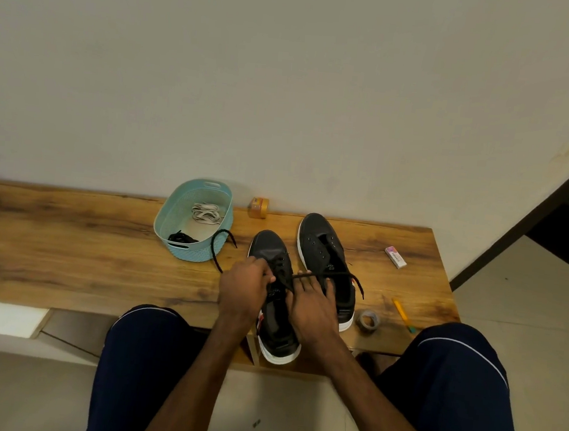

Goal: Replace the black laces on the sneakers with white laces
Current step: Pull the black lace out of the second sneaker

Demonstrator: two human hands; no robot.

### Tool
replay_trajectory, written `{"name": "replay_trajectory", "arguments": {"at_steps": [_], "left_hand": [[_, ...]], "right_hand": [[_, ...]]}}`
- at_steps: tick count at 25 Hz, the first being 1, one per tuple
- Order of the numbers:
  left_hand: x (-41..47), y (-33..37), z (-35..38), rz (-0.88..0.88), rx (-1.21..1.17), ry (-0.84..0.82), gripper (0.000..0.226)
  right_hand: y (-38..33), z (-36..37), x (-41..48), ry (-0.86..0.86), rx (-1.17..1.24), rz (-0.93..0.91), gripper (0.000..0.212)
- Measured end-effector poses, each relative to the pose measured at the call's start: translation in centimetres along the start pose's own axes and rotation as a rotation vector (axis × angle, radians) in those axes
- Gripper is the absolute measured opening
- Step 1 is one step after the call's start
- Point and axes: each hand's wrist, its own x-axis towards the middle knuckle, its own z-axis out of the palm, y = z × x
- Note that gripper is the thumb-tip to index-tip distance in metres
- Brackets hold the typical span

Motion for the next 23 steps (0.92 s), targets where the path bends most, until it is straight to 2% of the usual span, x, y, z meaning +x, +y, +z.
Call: {"name": "replay_trajectory", "arguments": {"at_steps": [2,4,6,7,9,11,13,15,20,23], "left_hand": [[0.1,-0.6,-0.2,-0.098,-0.058,0.15,0.006],[0.6,-2.1,-0.9,-0.306,-0.169,0.302,0.006],[0.9,-3.4,-1.5,-0.453,-0.218,0.362,0.006],[0.9,-3.7,-1.6,-0.458,-0.209,0.346,0.006],[0.5,-3.0,-1.3,-0.317,-0.137,0.231,0.022],[-0.1,-1.5,-0.8,-0.057,-0.012,0.076,0.04],[-0.5,0.1,0.0,0.1,0.098,-0.054,0.04],[-0.4,0.7,0.6,0.091,0.155,-0.118,0.038],[-0.1,1.1,0.9,0.106,0.322,-0.082,0.028],[-0.2,-0.1,0.1,-0.06,0.279,0.073,0.023]], "right_hand": [[0.0,0.0,-0.1,0.006,0.001,0.014,0.051],[-0.1,0.1,0.0,0.02,-0.003,0.025,0.051],[0.0,0.2,0.1,0.031,-0.016,0.031,0.051],[0.0,0.2,0.1,0.033,-0.021,0.033,0.052],[0.1,0.3,0.1,0.032,-0.025,0.032,0.052],[0.0,0.3,0.1,0.025,-0.023,0.028,0.052],[0.0,0.3,0.1,0.02,-0.028,0.024,0.051],[-0.1,0.3,0.1,0.012,-0.025,0.022,0.051],[0.1,0.4,0.1,0.026,-0.016,0.026,0.05],[-0.1,0.3,0.1,0.037,0.002,0.041,0.05]]}}
